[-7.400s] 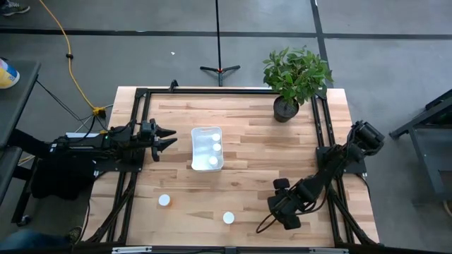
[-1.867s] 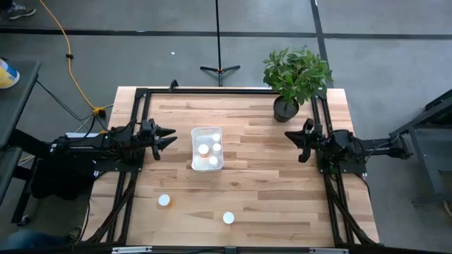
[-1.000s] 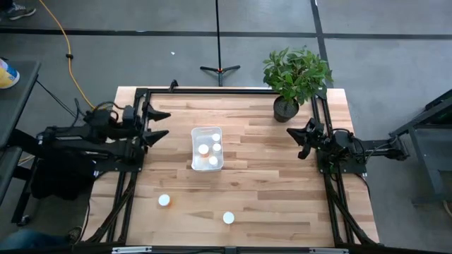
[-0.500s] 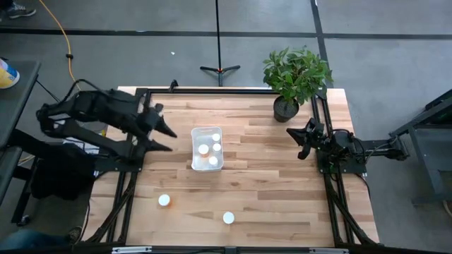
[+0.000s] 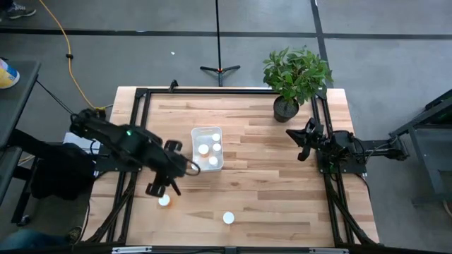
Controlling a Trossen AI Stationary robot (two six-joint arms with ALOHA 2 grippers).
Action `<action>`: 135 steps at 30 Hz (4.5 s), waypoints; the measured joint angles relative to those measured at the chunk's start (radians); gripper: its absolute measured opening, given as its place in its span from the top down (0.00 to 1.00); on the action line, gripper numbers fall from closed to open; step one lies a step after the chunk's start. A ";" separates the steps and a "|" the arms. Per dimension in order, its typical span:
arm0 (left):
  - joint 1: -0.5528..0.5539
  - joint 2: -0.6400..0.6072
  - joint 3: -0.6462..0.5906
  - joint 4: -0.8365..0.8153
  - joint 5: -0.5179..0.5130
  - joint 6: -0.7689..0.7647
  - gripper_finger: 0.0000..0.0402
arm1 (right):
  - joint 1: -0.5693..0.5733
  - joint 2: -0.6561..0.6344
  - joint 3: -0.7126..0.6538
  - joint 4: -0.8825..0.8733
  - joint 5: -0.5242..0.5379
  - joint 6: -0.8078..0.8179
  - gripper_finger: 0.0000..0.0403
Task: Pick and place pill bottles into a basket
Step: Put the left orange pill bottle into the white bin
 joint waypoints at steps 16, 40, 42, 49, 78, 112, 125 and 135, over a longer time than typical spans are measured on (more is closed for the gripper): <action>-0.150 -0.006 -0.521 0.307 0.146 -0.270 0.26 | 0.000 0.000 0.000 0.002 -0.005 -0.021 0.98; -0.208 0.001 -0.607 0.469 0.054 -0.366 0.36 | 0.000 0.000 0.000 0.000 0.022 -0.048 0.98; -0.217 0.001 -0.607 0.474 0.040 -0.336 0.36 | 0.000 0.000 0.000 0.000 0.022 -0.051 0.98; -0.218 0.001 -0.607 0.487 0.066 -0.277 0.34 | 0.000 0.000 0.000 0.000 0.022 -0.074 0.98; -0.218 0.186 -0.640 0.455 0.116 -0.203 0.10 | 0.000 0.000 0.000 0.000 0.023 -0.074 0.98; -0.218 0.186 -0.673 0.485 0.127 -0.154 0.35 | 0.000 0.001 0.000 0.000 0.025 -0.074 0.98; -0.217 0.186 -0.644 0.459 0.123 -0.162 0.36 | 0.000 0.001 0.000 0.000 0.023 -0.074 0.98; -0.077 0.185 -0.504 0.353 0.104 -0.166 0.42 | 0.000 0.001 0.000 0.000 0.022 -0.074 0.98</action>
